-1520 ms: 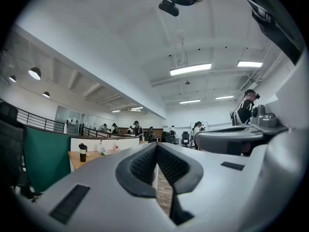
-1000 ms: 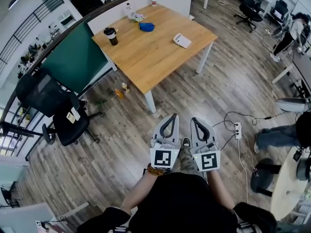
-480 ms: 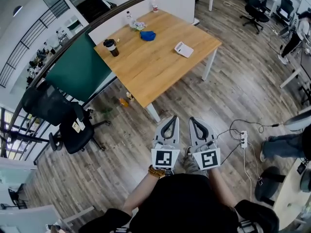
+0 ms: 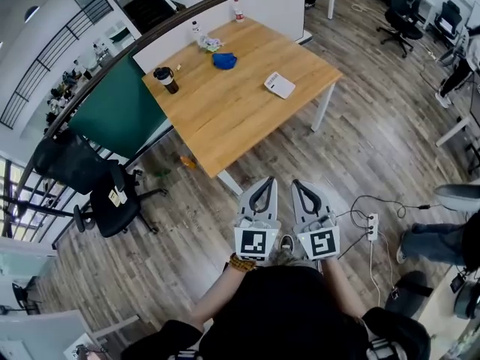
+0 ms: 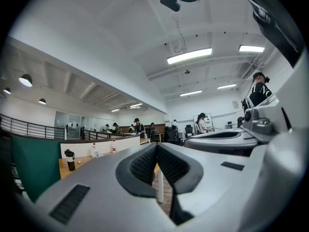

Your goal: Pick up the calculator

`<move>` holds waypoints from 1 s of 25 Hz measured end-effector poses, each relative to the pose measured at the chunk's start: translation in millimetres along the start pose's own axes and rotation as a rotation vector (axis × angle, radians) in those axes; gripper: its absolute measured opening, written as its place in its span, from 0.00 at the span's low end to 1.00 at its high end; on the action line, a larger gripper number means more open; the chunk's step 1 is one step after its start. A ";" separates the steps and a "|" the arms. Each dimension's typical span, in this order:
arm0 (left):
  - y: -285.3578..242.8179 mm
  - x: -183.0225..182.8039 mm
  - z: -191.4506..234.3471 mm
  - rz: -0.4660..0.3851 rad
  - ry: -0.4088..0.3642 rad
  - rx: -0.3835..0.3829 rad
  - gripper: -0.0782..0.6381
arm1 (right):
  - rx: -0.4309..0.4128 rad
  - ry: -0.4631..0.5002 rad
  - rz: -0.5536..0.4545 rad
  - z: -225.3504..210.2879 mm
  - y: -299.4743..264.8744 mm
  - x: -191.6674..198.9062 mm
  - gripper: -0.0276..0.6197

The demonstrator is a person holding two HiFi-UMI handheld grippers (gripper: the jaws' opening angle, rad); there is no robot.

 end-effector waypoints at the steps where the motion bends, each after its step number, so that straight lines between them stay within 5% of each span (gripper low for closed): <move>1: -6.5 0.3 -3.0 0.002 -0.008 -0.005 0.14 | -0.004 -0.007 0.003 -7.4 -3.2 2.3 0.05; 8: -41.1 11.5 -22.8 0.022 -0.001 -0.045 0.14 | -0.067 0.090 0.030 -40.6 -15.4 11.9 0.05; 16: -71.1 18.9 -28.6 0.009 -0.045 -0.050 0.14 | -0.086 0.061 0.050 -59.4 -28.3 27.1 0.05; 25: -130.2 43.6 3.3 0.011 0.006 -0.038 0.14 | -0.058 0.147 0.077 -88.9 -68.1 36.4 0.05</move>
Point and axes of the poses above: the fingertips, and each gripper's own axes: y backward along the fingers, z to its left, x out of its underside, the point moved 8 cm from there along y, backward along the fingers, and after that the axes turned 5 degrees about x, right-handed, at the moved point
